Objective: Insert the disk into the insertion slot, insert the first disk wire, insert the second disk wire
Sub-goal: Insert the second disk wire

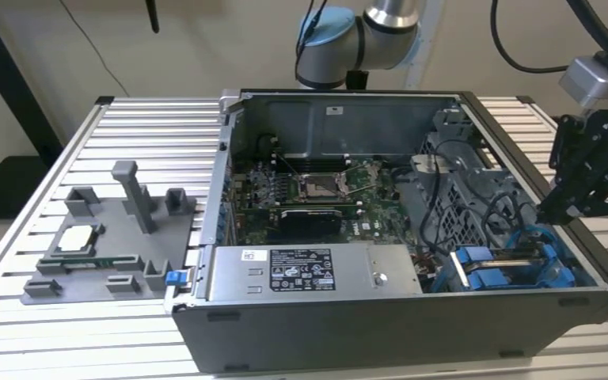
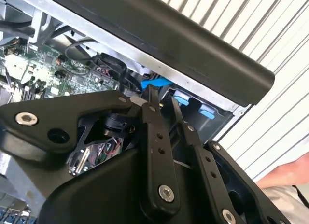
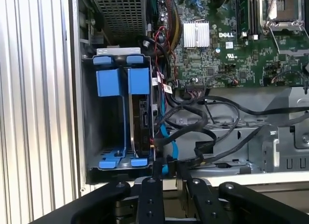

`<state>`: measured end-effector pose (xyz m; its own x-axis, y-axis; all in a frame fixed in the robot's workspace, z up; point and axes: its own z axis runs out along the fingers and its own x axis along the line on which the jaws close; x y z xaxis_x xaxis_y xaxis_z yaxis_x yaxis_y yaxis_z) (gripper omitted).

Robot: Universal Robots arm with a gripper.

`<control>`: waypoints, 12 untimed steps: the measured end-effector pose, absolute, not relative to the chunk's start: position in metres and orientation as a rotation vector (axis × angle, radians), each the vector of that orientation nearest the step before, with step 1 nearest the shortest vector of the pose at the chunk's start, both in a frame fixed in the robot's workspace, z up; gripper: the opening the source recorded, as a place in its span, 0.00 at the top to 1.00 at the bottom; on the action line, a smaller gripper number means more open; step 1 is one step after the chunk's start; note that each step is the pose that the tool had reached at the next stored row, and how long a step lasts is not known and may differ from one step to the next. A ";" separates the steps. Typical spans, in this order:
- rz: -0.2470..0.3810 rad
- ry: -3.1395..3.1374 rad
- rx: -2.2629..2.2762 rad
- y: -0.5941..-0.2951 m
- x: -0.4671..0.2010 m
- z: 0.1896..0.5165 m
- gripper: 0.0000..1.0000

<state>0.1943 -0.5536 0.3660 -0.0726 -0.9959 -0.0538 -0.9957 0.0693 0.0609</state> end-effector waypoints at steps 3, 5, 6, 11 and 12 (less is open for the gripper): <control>-0.156 -2.297 2.140 -0.554 0.194 0.365 0.00; -0.174 -2.299 2.142 -0.555 0.194 0.365 0.00; -0.184 -2.301 2.144 -0.555 0.194 0.365 0.00; -0.239 -2.316 2.162 -0.556 0.194 0.363 0.00; -0.246 -2.319 2.164 -0.556 0.194 0.363 0.00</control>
<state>0.1944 -0.5562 0.3632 -0.0740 -0.9882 -0.1340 -0.9943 0.0628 0.0858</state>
